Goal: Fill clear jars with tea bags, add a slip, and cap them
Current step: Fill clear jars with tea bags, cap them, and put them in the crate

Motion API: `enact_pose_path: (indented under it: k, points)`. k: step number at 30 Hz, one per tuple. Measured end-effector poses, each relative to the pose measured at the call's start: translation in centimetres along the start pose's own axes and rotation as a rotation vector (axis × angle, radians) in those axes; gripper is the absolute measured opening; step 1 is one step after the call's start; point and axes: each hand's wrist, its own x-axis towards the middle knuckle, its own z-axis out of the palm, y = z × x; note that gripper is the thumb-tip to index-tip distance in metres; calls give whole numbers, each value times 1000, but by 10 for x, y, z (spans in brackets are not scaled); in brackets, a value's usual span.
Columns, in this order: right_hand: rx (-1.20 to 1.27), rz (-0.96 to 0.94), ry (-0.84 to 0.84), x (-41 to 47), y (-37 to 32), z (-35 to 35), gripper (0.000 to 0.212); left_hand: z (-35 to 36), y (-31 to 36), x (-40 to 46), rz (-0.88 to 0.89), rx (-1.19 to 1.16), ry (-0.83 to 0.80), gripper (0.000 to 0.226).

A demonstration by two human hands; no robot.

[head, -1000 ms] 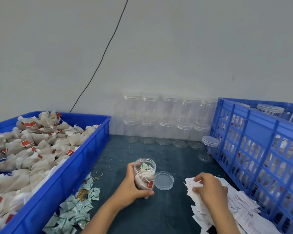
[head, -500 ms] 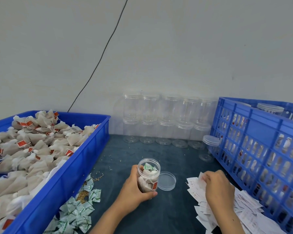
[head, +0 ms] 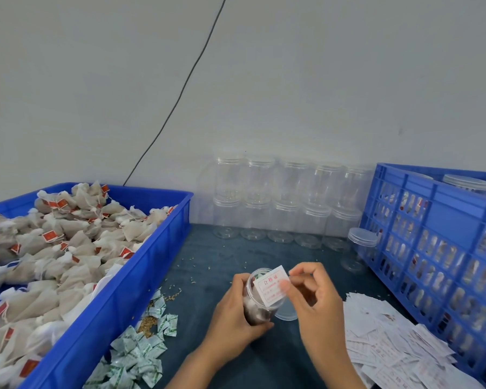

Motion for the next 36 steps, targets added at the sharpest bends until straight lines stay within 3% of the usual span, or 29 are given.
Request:
enact_pose_path:
  k: [6,9,16,20,28,36]
  points:
    - [-368,-133,-12,-3,5,6,33,1,3,-1,18,29,3,63]
    - [-441,-216,-26,-4,3,5,21,1,3,-1,26,49,7,63]
    - [-588,-342,-66,-3,0,-2,31,2,3,-1,47,89,14,64]
    - [-739,-557,-68,-2,-6,-3,28,3,3,-1,43,86,13,64]
    - [-694,-569,12,-6,-15,-2,48,2,2,-2,46,93,26,65]
    - [-720,-579,-40,-7,-7,-2,35,3,1,-1,49,105,29,65]
